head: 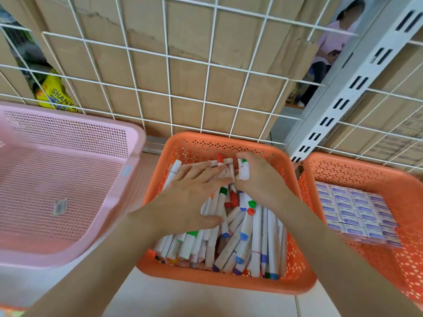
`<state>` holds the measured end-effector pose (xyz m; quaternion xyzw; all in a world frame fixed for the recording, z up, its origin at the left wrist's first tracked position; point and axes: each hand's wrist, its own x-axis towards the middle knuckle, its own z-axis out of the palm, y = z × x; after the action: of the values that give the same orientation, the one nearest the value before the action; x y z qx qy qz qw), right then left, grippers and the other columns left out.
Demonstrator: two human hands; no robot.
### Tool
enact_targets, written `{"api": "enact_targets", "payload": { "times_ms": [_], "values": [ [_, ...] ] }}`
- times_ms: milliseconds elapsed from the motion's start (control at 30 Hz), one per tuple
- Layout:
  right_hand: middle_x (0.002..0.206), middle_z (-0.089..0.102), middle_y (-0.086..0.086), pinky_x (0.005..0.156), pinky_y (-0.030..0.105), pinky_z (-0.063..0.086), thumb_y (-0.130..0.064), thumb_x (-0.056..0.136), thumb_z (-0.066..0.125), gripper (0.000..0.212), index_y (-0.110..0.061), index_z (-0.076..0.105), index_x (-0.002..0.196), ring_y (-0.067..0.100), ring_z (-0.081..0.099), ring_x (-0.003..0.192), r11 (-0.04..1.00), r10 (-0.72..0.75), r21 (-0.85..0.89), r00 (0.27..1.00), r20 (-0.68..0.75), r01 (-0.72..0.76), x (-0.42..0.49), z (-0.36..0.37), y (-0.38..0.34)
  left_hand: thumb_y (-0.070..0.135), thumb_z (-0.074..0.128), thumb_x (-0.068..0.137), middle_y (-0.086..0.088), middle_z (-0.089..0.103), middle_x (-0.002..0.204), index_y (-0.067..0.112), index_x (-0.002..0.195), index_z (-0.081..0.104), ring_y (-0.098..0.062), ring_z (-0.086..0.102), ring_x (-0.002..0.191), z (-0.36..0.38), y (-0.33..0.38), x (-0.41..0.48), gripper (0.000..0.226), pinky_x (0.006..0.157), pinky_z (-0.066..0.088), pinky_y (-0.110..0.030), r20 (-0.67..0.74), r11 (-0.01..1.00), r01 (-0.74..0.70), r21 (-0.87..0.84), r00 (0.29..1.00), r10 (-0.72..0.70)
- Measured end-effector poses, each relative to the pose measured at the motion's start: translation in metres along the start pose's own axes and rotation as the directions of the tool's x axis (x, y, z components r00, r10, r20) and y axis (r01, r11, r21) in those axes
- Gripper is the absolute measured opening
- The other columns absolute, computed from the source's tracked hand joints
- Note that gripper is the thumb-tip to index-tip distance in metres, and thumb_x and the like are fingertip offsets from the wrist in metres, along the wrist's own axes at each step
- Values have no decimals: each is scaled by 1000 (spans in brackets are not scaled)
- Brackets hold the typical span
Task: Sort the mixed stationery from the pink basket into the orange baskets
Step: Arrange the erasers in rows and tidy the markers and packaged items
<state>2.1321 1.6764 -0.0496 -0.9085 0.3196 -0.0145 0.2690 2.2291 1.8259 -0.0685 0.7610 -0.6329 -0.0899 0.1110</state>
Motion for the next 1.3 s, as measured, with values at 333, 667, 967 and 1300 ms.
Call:
{"api": "enact_targets", "payload": {
  "times_ms": [333,667,967,1300],
  "values": [
    [147,35,4,112,30,13,-13,98,42,56,-20,19,149,18,28,136,979,-202,35,979,8,202,-41,5,-4,71,14,62,17,-30,146,25,145,-22,-2,-25,136,6,5,-5,101,108,-19,-25,-37,998,53,26,998,-52],
    [137,46,2,97,18,30,-28,101,36,36,-17,49,132,19,42,128,966,-254,-105,949,-189,238,-49,-5,6,63,-3,67,9,-24,154,23,148,-14,-8,-25,139,5,11,-8,91,107,-21,-28,-39,997,63,35,997,-62],
    [89,55,5,68,29,38,-38,94,49,29,-11,58,100,26,57,90,931,73,-359,997,-4,-70,44,2,-19,56,-8,69,8,-22,154,21,148,-13,-6,-24,139,4,10,-10,86,99,-29,-17,-50,999,39,10,998,-38],
    [68,45,3,48,26,30,-27,96,47,21,-6,46,92,14,44,57,980,199,-25,977,76,-197,35,3,-23,56,-6,67,7,-13,157,19,149,-11,-8,-17,142,7,8,-7,90,92,-31,-11,-43,999,52,6,998,-51]
  ]
}}
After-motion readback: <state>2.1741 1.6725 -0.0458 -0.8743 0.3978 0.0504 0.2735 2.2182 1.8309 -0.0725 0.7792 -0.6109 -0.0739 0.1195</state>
